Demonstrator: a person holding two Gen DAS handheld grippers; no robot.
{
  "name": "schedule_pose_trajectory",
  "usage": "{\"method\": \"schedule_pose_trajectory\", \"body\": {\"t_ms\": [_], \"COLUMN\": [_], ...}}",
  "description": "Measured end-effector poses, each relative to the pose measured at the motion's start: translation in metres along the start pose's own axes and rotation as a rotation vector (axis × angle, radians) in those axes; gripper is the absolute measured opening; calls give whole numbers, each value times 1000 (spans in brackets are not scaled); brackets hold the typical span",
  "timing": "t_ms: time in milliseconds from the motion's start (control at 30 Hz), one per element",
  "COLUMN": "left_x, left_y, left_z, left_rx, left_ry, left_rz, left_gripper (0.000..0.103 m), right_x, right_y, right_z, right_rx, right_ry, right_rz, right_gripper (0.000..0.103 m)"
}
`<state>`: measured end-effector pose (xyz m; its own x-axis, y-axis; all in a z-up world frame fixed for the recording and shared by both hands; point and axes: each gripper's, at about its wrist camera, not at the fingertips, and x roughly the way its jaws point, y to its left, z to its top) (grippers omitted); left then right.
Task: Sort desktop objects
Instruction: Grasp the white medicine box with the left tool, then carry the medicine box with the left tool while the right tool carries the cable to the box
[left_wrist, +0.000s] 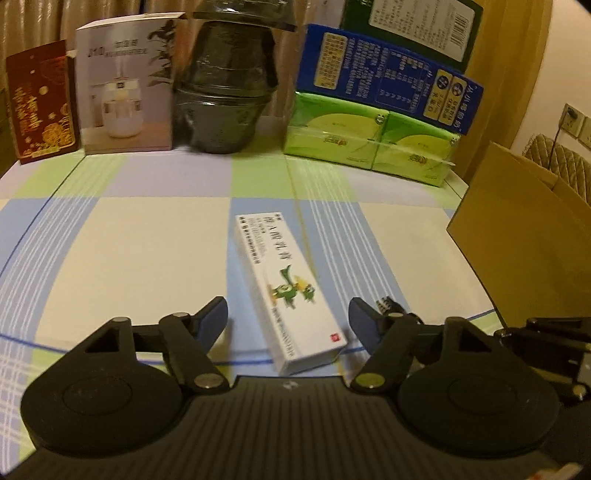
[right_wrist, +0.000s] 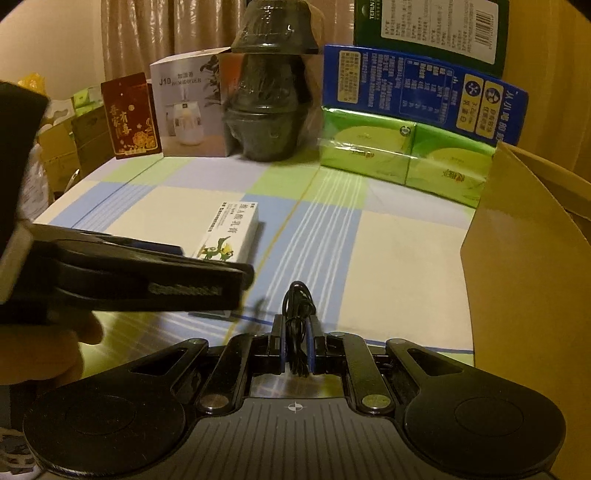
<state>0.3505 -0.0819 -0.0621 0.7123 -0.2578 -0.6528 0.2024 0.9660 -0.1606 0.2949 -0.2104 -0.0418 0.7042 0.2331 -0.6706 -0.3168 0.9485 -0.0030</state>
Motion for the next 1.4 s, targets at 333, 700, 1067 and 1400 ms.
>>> {"method": "schedule_pose_trajectory", "body": {"t_ms": [333, 700, 1067, 1400], "left_x": [2, -65, -106, -69], "left_y": [0, -1, -2, -6], "left_z": [-7, -45, -63, -60], "left_rx": [58, 85, 103, 161], "left_ry": [63, 145, 103, 127], "left_rz": [44, 73, 80, 88], "left_gripper": [33, 33, 33, 33], "right_x": [-3, -34, -51, -48], "right_y": [-4, 14, 20, 17], "right_z": [-4, -19, -32, -28], "right_rx": [28, 52, 68, 93], "right_ry": [8, 5, 17, 15], "right_rz": [-8, 30, 43, 68], "right_gripper": [7, 7, 7, 7]}}
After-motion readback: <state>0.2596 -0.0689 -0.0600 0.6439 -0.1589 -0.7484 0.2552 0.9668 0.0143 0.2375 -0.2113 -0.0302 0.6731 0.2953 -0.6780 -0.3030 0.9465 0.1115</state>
